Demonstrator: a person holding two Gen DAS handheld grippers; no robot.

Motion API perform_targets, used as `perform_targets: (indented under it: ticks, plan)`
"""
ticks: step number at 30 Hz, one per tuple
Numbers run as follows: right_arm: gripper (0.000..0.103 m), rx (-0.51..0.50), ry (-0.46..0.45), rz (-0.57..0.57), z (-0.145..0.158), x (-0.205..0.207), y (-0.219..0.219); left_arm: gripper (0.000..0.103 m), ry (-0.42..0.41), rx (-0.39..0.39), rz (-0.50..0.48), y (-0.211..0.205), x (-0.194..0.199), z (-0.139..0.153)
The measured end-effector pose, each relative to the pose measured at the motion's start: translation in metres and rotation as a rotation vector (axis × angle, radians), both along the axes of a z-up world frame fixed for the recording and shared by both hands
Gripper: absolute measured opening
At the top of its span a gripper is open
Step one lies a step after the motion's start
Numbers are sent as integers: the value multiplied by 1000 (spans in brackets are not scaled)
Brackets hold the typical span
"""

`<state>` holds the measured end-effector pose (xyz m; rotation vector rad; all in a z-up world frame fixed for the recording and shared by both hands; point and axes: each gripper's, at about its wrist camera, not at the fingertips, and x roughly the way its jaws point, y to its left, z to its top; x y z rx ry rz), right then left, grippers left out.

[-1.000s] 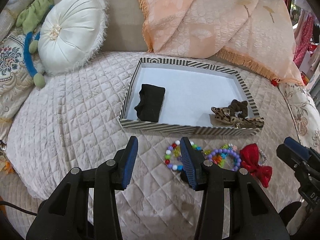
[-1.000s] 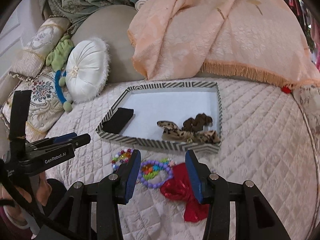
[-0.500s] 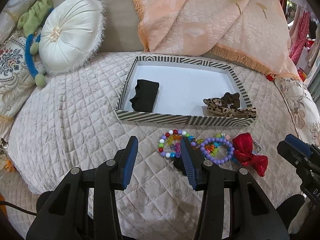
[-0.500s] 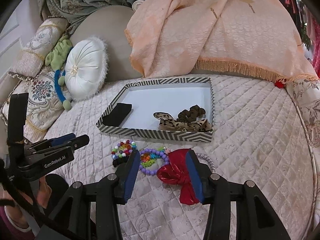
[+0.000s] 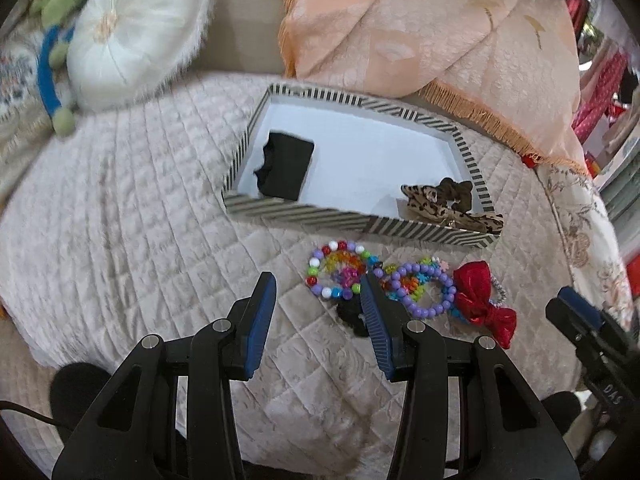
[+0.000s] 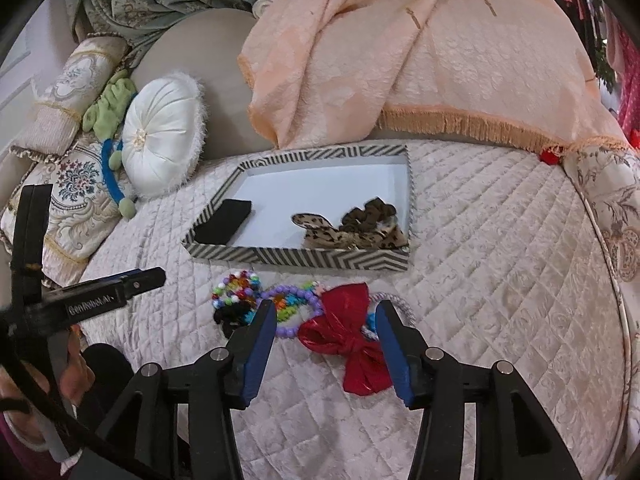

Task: Organize jewelry
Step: 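Move the right gripper to the red satin bow and grasp it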

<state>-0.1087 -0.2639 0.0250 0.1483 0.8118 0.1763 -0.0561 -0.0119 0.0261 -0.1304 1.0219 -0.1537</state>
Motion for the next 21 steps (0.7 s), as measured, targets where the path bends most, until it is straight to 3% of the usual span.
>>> perform_targets:
  ticks: [7, 14, 21]
  plan:
    - [53, 6, 55, -21, -19, -2, -17, 43, 100, -105, -9, 12, 7, -22]
    - [54, 15, 77, -23, -30, 0, -23, 43, 180, -124, -43, -3, 7, -53]
    - [54, 6, 105, 20, -44, 14, -18, 43, 189, -116, -58, -17, 16, -65]
